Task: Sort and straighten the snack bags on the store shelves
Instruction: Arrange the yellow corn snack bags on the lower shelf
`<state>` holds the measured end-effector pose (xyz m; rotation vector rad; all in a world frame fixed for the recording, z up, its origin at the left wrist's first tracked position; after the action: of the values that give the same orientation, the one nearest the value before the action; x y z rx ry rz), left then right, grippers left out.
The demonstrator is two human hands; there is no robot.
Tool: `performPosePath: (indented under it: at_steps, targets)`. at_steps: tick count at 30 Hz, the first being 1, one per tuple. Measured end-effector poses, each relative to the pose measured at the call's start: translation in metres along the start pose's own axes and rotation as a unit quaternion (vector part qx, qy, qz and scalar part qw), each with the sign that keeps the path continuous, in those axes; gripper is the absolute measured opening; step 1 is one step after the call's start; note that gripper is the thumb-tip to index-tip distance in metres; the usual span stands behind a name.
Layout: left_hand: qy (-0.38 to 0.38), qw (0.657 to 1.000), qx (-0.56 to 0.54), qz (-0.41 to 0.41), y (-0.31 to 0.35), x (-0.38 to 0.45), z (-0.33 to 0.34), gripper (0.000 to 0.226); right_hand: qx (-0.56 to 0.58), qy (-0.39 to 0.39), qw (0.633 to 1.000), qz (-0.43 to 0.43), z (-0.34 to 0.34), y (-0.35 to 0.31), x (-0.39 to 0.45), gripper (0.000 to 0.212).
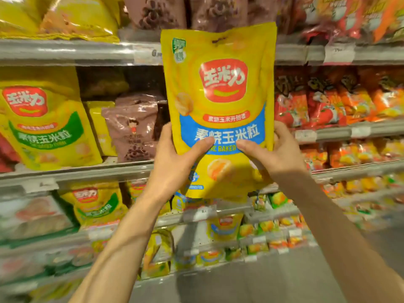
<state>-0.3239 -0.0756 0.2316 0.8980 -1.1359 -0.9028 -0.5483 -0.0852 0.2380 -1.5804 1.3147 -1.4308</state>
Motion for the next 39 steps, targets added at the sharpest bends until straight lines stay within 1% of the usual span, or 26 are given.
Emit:
performPosePath:
  at_steps: [2,4,6,9,12,14,17,19,22,25,27,32,35,37,39]
  targets:
    - [0.001,1.0,0.002,-0.024,-0.021,-0.023,-0.007,0.058,0.003,-0.01,0.999,0.038,0.003,0.019,-0.023,0.068]
    - [0.0,0.999,0.015,-0.047,-0.038,-0.048,-0.01,0.056,0.006,-0.033,0.998,0.062,0.005,0.034,-0.045,0.055]
    - [0.006,0.997,0.027,-0.072,-0.054,-0.073,-0.011,0.055,0.002,-0.061,0.995,0.079,0.003,0.052,-0.067,0.049]
    - [0.027,0.993,0.035,-0.111,-0.078,-0.109,-0.012,0.063,0.011,-0.081,0.99,0.113,-0.001,0.082,-0.095,0.054]
    - [0.051,0.987,0.03,-0.147,-0.102,-0.144,-0.007,0.06,0.021,-0.112,0.984,0.14,-0.005,0.116,-0.117,0.049]
    - [0.069,0.982,0.019,-0.172,-0.121,-0.165,0.0,0.062,0.027,-0.128,0.979,0.157,-0.011,0.142,-0.127,0.05]
    - [0.101,0.974,0.029,-0.2,-0.15,-0.195,0.012,0.071,0.02,-0.147,0.971,0.189,-0.023,0.181,-0.144,0.068]
    - [0.118,0.97,0.024,-0.213,-0.168,-0.212,0.02,0.064,0.011,-0.16,0.965,0.205,-0.032,0.205,-0.154,0.072]
    - [0.115,0.964,0.013,-0.241,-0.193,-0.236,0.033,0.055,-0.005,-0.187,0.956,0.227,-0.04,0.237,-0.168,0.07]
    - [0.115,0.958,0.016,-0.264,-0.222,-0.254,0.029,0.056,0.0,-0.207,0.944,0.257,-0.035,0.266,-0.183,0.061]
    - [0.12,0.953,0.014,-0.278,-0.245,-0.263,0.021,0.057,0.001,-0.221,0.935,0.279,-0.025,0.29,-0.193,0.059]
    - [0.119,0.945,0.011,-0.306,-0.329,-0.269,-0.013,0.051,-0.022,-0.23,0.929,0.29,0.016,0.366,-0.203,0.047]
    - [0.132,0.942,0.023,-0.307,-0.4,-0.266,-0.043,0.056,-0.037,-0.223,0.929,0.292,0.052,0.429,-0.206,0.051]
    - [0.14,0.943,0.032,-0.301,-0.452,-0.264,-0.063,0.052,-0.04,-0.212,0.934,0.286,0.075,0.479,-0.209,0.054]
    - [0.133,0.947,0.037,-0.291,-0.501,-0.262,-0.079,0.049,-0.03,-0.205,0.938,0.277,0.097,0.529,-0.213,0.054]
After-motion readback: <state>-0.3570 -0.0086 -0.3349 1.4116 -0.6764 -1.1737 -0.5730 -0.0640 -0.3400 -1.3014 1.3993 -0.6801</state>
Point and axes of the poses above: each hand's wrist, its own x-axis towards the middle knuckle, its own z-axis out of the palm, y = z × x, the point moved 6 cm from there along x, towards the middle knuckle, and after that the axes turned 7 degrees about -x, right-handed, at the moved point
